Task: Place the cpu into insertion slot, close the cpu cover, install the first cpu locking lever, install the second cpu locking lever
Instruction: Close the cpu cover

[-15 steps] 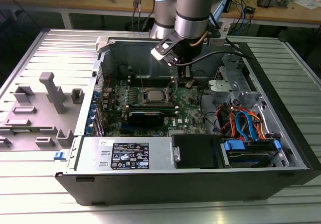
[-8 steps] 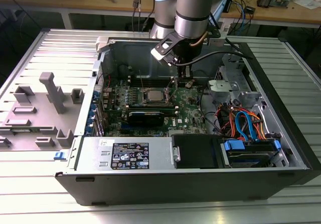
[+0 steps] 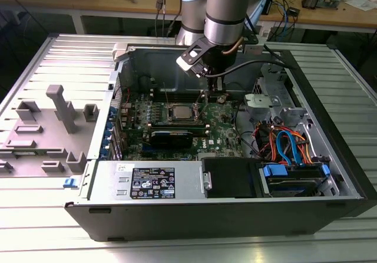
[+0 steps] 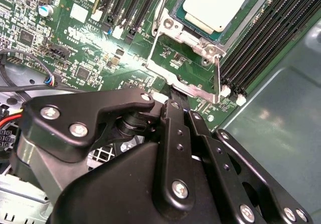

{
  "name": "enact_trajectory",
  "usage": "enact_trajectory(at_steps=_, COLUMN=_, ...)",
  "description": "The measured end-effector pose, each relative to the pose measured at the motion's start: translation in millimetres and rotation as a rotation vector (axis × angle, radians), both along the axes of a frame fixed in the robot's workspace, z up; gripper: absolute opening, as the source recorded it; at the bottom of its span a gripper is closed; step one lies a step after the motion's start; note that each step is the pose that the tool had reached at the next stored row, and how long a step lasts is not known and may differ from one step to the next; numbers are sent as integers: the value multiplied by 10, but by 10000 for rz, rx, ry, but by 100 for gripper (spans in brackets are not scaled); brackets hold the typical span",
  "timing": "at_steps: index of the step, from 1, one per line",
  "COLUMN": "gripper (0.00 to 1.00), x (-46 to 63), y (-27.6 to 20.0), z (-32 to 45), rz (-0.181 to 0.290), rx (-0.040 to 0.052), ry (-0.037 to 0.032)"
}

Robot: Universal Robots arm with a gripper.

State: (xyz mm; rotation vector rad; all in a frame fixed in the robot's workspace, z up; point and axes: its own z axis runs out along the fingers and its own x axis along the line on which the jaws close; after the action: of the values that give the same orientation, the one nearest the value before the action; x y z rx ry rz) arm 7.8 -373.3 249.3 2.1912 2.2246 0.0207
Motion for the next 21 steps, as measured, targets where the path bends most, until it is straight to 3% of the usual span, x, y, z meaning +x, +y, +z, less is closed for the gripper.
enact_trajectory(at_steps=5, gripper=11, x=-93, y=0, z=0, rz=-1, rx=0, ry=0)
enact_trajectory(at_steps=21, gripper=11, x=-152, y=0, z=0, rz=-1, rx=-1, ry=0)
